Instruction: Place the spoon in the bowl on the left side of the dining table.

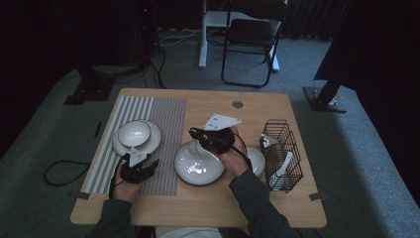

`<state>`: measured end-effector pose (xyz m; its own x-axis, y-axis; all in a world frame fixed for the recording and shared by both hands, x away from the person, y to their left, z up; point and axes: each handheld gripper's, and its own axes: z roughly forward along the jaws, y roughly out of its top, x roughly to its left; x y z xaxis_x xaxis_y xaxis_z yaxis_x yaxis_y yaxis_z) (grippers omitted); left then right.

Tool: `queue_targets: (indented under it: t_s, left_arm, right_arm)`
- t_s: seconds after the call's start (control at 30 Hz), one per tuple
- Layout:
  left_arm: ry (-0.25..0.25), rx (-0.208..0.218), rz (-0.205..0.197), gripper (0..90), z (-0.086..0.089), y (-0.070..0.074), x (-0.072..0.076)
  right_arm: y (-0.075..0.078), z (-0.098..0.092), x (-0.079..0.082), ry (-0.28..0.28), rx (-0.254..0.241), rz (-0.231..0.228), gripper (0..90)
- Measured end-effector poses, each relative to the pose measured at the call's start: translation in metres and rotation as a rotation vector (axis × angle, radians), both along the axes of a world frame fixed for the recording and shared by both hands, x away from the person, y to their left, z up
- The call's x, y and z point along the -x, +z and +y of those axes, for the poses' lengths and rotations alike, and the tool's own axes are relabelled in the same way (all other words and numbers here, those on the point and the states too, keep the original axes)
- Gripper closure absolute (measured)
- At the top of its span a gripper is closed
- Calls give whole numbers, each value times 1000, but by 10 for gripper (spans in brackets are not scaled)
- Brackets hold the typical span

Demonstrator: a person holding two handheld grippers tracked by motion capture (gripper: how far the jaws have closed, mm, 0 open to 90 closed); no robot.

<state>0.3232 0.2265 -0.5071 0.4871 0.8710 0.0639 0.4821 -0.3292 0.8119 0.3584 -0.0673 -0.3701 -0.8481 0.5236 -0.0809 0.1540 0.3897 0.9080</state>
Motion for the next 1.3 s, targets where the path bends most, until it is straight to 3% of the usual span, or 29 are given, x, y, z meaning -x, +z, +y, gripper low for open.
queue_targets:
  t_s: [0.4,1.3]
  left_arm:
    - [-7,-10,21,561,-2,-2,-1]
    - [-5,-15,17,562,-1,-2,-1]
  right_arm:
    - [0,15,-14,5,1,15,847]
    - [3,64,-40,47,5,33,847]
